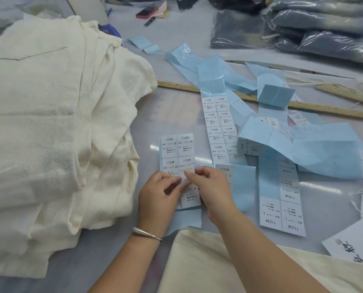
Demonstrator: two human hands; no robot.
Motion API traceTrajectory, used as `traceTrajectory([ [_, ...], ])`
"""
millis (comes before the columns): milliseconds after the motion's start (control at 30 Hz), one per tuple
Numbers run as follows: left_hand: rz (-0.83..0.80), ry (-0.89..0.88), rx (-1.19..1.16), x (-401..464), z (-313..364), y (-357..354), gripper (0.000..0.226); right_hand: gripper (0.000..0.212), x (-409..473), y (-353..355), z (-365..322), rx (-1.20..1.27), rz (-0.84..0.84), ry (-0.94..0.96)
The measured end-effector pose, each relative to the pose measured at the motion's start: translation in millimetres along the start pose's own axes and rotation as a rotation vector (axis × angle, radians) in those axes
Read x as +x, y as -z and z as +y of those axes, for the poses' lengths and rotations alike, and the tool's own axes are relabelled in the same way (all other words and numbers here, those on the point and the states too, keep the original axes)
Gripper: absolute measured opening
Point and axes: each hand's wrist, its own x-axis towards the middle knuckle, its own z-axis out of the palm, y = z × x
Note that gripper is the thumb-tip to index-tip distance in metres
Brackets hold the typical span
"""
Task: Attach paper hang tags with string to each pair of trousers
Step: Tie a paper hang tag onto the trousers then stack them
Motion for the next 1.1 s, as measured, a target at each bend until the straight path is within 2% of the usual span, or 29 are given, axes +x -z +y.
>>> traceTrajectory([
  [67, -0.029, 0.012, -0.026, -0.3, 0.2, 0.4, 0.018, 0.018, 3.0, -2.2, -1.9, -0.088, 0.0, 0.006],
  [233, -0.045, 0.048, -0.077, 0.1, -2.0, 4.5, 0.028, 0.009, 6.3, 1.5, -6.4, 0.002, -0.073, -0.115],
  [333, -0.024, 0.052, -0.06, -0.4, -2.5, 3.6, 0.026, 0.008, 6.4, 4.2, -5.9, 0.044, -0.104, -0.13],
  [467, -0.013, 0.03, -0.026, -1.0, -3.6, 0.9, 0.021, 0.019, 7.1, 4.4, -5.6, 0.082, -0.104, -0.142],
  [700, 0.009, -0.014, -0.014, -2.4, -7.0, -1.2, 0.015, 0.019, 7.2, 4.6, -6.5, 0.118, -0.112, -0.163],
  [1100, -0.048, -0.161, 0.099, -7.4, 9.6, 10.8, 0.008, 0.023, 4.1, 1.6, -7.7, 0.032, -0.043, -0.134],
])
